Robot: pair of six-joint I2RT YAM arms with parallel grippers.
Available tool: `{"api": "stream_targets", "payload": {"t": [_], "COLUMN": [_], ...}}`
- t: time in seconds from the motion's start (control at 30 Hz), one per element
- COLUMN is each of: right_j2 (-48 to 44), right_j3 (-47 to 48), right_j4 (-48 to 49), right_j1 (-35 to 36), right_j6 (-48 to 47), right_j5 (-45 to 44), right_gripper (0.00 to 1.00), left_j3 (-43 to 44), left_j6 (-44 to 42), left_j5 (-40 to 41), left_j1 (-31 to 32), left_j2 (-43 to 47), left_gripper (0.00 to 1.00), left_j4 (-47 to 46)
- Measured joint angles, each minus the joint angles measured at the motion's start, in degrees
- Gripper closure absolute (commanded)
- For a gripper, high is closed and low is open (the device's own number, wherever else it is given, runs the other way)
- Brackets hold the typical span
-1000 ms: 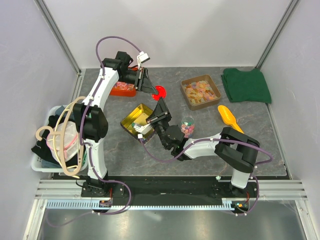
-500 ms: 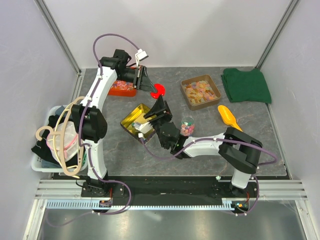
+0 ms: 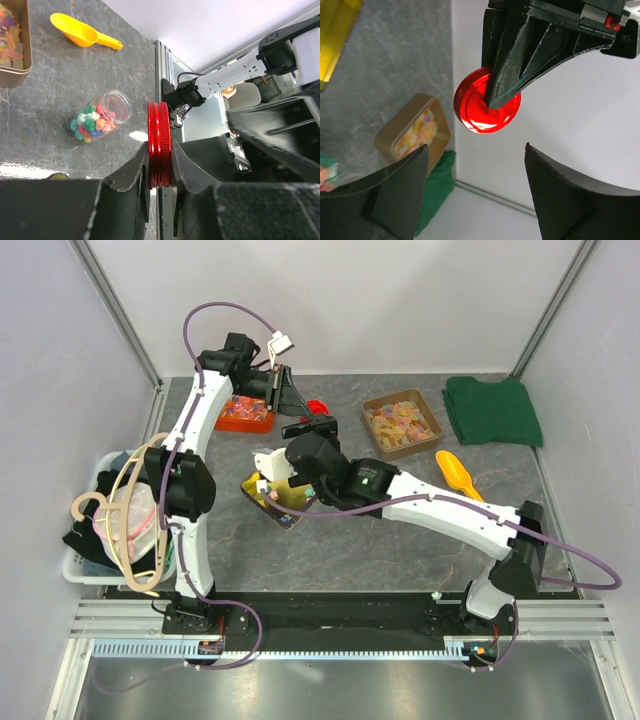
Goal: Pack the candies
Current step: Pick up the bottle lid at the center of the board.
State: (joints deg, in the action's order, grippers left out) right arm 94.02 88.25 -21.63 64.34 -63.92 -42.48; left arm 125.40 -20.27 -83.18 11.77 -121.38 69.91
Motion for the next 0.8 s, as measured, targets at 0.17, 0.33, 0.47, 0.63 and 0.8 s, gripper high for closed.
{"api": "stream_targets", "payload": {"t": [0.17, 0.33, 0.47, 0.63, 0.8], "right_j2": [-2.1, -3.5, -3.4, -6.3, -6.0], "right_j3": [8.9, 20.0, 25.6, 12.5, 7.1], "right_j4": [-17.0, -31.5, -33.4, -29.2, -25.1], "right_j1": [-2.2, -10.1, -17.6, -18.2, -18.1], "right_j6": [7.9, 13.0, 16.8, 20.6, 25.1], "right_j5": [10.1, 22.8, 29.2, 32.9, 34.8], "right_gripper": [0.03, 0.02, 0.02, 0.02, 0.02], "left_j3": [-0.4, -0.5, -0.6, -0.7, -2.7], "left_j6": [0.0, 0.2, 3.2, 10.3, 17.2], "left_j5": [0.0, 0.0, 0.2, 3.7, 8.9], "left_j1": [0.0, 0.8, 2.5, 4.7, 5.9], "left_j2": [-0.4, -0.4, -0.4, 0.2, 1.9], "left_gripper": [0.9, 0.92, 0.93, 0.93, 0.93], "left_j4": [-0.3, -1.2, -4.9, -12.5, -19.9]}}
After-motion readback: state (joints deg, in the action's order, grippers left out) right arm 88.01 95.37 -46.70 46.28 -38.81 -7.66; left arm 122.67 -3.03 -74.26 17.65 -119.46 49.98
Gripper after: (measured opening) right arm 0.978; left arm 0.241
